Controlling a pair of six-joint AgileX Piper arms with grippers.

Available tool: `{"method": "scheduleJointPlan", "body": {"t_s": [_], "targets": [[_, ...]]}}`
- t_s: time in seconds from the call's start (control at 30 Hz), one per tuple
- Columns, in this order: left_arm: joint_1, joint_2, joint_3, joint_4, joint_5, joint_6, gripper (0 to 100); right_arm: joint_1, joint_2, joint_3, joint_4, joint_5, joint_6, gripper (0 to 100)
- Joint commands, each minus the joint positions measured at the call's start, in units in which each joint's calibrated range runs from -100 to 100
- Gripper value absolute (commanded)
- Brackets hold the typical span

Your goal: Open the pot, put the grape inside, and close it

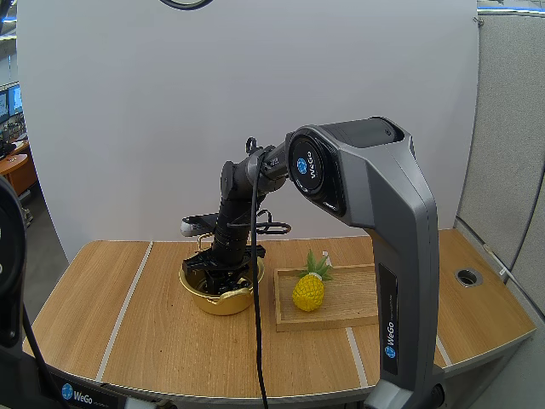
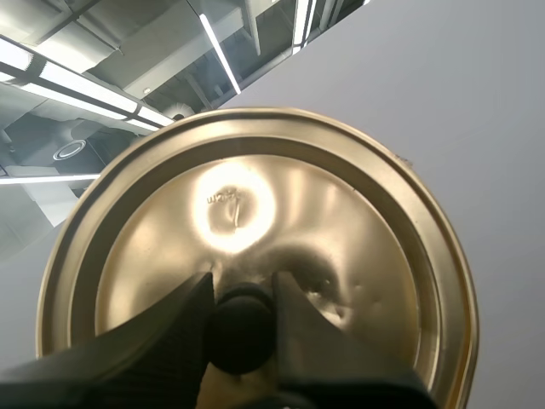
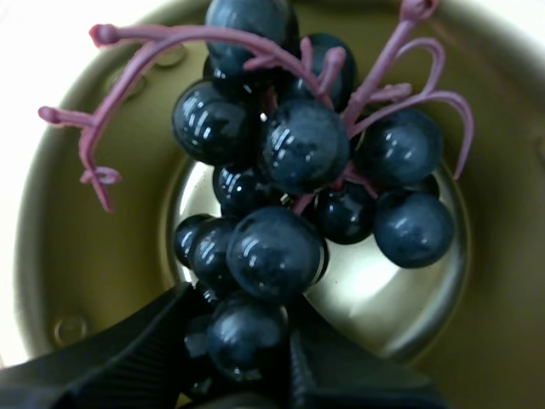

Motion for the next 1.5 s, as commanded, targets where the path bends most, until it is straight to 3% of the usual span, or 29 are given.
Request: {"method": "scheduleJointPlan", "body": {"t_s": [0.0,0.03,0.1,0.17,0.23,0.87,1.2,1.47], "targets": [[-0.2,-0.49,-0.6,0.38,-1.64,-0.43,0,-0.09,-0.16,0.17,-1.31,2.18,-0.43,0],[-0.2,-0.49,-0.6,0.38,-1.64,-0.43,0,-0.09,-0.16,0.06,-1.31,1.87,-0.43,2],[-0.2,-0.49,-0.6,0.38,-1.64,-0.43,0,-0.34,-0.45,-0.13,-1.44,1.28,-0.43,25],[-0.2,-0.49,-0.6,0.38,-1.64,-0.43,0,-0.68,-0.61,-0.13,-1.44,0.64,-0.43,57],[-0.2,-0.49,-0.6,0.38,-1.64,-0.43,0,-1.16,-0.87,-0.13,-1.55,-0.09,-0.11,98],[-0.2,-0.49,-0.6,0.38,-1.64,-0.43,0,-1.76,-12.17,-8.0,0.47,7.18,1.04,100],[-0.2,-0.49,-0.6,0.38,-1.64,-0.43,0,-1.76,-25.75,-9.19,0.23,15.18,1.56,100],[-0.2,-0.49,-0.6,0.38,-1.64,-0.43,0,-1.76,-37.63,-7.44,-2.88,15.18,3.48,100]]}}
